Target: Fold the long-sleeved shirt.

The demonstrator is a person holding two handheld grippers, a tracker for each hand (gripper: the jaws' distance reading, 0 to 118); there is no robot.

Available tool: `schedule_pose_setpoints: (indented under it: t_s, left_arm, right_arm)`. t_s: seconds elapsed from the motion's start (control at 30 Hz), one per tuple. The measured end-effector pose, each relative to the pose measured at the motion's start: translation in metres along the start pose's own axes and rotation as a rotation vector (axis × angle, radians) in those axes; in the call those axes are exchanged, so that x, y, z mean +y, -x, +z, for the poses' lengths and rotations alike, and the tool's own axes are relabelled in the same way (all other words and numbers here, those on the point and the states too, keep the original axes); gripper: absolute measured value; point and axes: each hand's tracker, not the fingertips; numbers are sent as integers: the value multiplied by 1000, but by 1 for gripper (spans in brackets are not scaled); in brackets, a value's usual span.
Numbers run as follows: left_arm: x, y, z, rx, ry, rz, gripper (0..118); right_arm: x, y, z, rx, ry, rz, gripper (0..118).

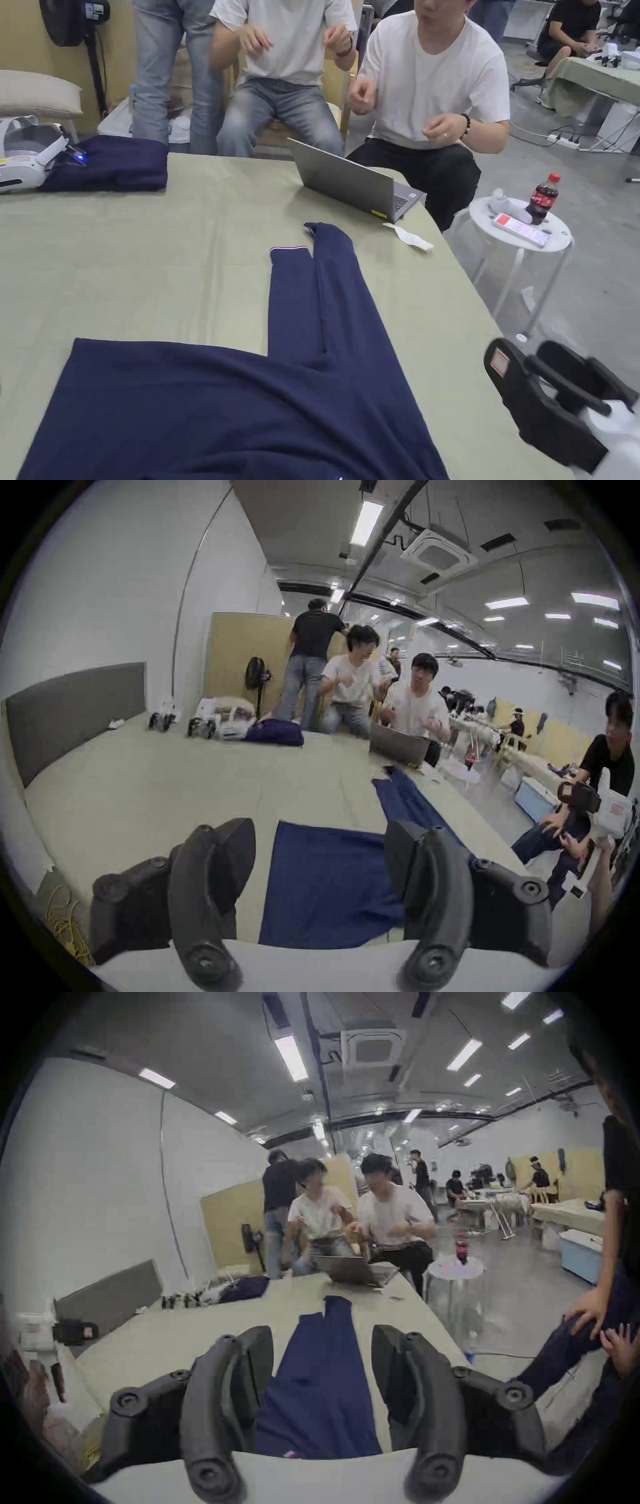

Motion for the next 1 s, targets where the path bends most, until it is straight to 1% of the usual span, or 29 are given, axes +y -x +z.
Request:
schedule_pose_setpoints:
  t_s: [0.03,0.07,0.1,0.13,0.17,0.2,0.23,0.27,0.3,0.4,0.47,0.57,0.6,0.63,0.7,0.73,0.8,0.87,0.93,0.97,1.0]
  left_arm:
    - [0,-12,-5,-1,-3,3,72]
    - [-2,-16,-9,-4,-8,11,54]
    - [-8,-22,-14,22,-22,19,12]
    - [-17,-28,-14,159,-54,26,0]
    - [-26,-17,-19,190,-56,58,0]
    - [-32,-16,-23,135,-29,57,0]
    - [-40,-14,-29,58,32,58,0]
    - [-46,-15,-36,57,74,62,0]
    - [-56,-7,-33,78,96,63,0]
    - [-64,4,-51,49,154,61,0]
    - [-54,12,-63,71,110,73,0]
    - [-26,35,-119,47,154,30,0]
    - [-18,43,-145,67,179,-2,3]
    - [-14,52,-176,62,212,-25,25]
    - [-14,59,-235,60,272,-63,97]
    - [-21,68,-269,58,338,-68,97]
    - [-39,84,-317,39,386,-41,85]
    - [-67,86,-354,20,489,-34,84]
    - [-96,89,-376,-2,612,-34,89]
    - [-114,80,-375,-58,619,-58,89]
    - [-107,74,-358,-23,386,-259,89]
  right_arm:
    - [-2,10,-10,8,16,5,58]
    - [-8,18,-18,12,27,4,38]
    - [-17,28,-24,4,30,1,5]
    - [-29,39,-26,-41,17,-3,3]
    - [-37,47,-29,-57,41,9,2]
    - [-47,51,-34,-6,94,21,1]
    - [-58,55,-36,39,121,7,1]
    - [-66,58,-37,54,134,-13,1]
    - [-75,60,-39,59,159,-24,1]
    - [-92,63,-47,62,243,-10,1]
    - [-98,60,-52,61,256,2,1]
    - [-102,50,-60,46,280,-32,1]
    - [-104,45,-64,44,289,-48,1]
    - [-105,41,-66,39,292,-63,1]
    - [-107,33,-73,33,308,-95,1]
    - [-109,27,-77,29,321,-108,1]
    - [-114,20,-84,7,347,-105,1]
    - [-119,14,-90,-24,370,-80,1]
    - [-125,6,-96,-49,402,-81,1]
    - [-127,3,-97,-56,407,-87,1]
    - [-129,0,-98,-60,416,-99,1]
